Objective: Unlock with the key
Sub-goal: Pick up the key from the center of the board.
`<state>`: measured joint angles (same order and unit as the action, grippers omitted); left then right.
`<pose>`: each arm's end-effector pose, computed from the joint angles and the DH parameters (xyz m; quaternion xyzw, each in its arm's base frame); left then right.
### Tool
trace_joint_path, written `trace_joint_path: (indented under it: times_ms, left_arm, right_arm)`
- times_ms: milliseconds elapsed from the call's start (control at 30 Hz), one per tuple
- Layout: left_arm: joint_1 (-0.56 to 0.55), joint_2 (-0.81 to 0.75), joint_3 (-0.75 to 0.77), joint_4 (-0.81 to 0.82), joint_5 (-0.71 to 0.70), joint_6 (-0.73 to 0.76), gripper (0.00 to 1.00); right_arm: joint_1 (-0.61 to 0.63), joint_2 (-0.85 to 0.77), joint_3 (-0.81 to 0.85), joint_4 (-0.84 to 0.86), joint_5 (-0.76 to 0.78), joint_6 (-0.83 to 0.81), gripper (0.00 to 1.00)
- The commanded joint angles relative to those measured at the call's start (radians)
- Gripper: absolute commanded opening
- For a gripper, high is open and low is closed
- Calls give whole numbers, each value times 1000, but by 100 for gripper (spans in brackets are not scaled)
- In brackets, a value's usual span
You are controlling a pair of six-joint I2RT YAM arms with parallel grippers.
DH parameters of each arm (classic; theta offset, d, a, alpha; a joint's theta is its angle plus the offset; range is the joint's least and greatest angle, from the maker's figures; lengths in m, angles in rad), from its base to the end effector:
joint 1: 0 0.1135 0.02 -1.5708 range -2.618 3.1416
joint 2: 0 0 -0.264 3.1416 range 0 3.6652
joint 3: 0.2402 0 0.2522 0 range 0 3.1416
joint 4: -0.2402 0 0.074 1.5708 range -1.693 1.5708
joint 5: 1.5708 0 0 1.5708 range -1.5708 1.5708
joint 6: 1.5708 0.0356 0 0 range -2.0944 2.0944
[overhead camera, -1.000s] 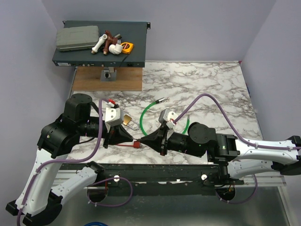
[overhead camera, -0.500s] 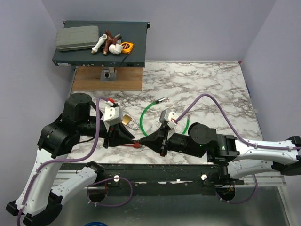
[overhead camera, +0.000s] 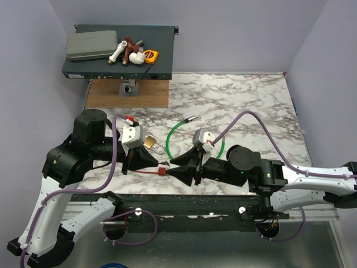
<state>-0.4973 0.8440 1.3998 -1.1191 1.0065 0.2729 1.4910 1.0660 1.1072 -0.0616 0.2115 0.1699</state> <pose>0.0733 -0.0740 0.4413 0.5040 0.6236 -0.4671 0.3729 0.0269 0.2420 0.4124 -0.3775 0.6062 0.4629 0.5251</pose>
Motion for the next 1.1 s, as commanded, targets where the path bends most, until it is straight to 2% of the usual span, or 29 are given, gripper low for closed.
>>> trace_joint_path:
  times_ms: [0,67,167,300,400,633,733,900,1067]
  left_arm:
    - [6,12,38,-32,-51,45,0]
    - [6,13,39,-42,-57,62,0]
    - [-5,34,62,-100,-67,121,0]
    - [-22,125,166,-251,-85,191,0]
    - [-23,142,186,-268,-88,205,0]
    - [-23,126,168,-264,-53,222,0]
    - [-23,125,200,-269,-15,234,0]
    - [-23,125,255,-307,29,256,0]
    - [-21,108,242,-275,59,224,0]
  right_arm:
    - [3,-77,24,-52,23,-19,45]
    - [2,-100,49,-79,37,-35,48]
    - [3,-102,88,-117,45,-74,58]
    - [3,-54,128,-144,11,-118,60]
    - [3,-12,118,-132,-8,-120,60]
    - [-14,-39,-54,104,-60,-92,59]
    - [-62,-43,-106,206,-140,-79,58]
    - [-173,-23,-107,270,-357,-31,60]
    - [-198,-2,-116,338,-477,-19,61]
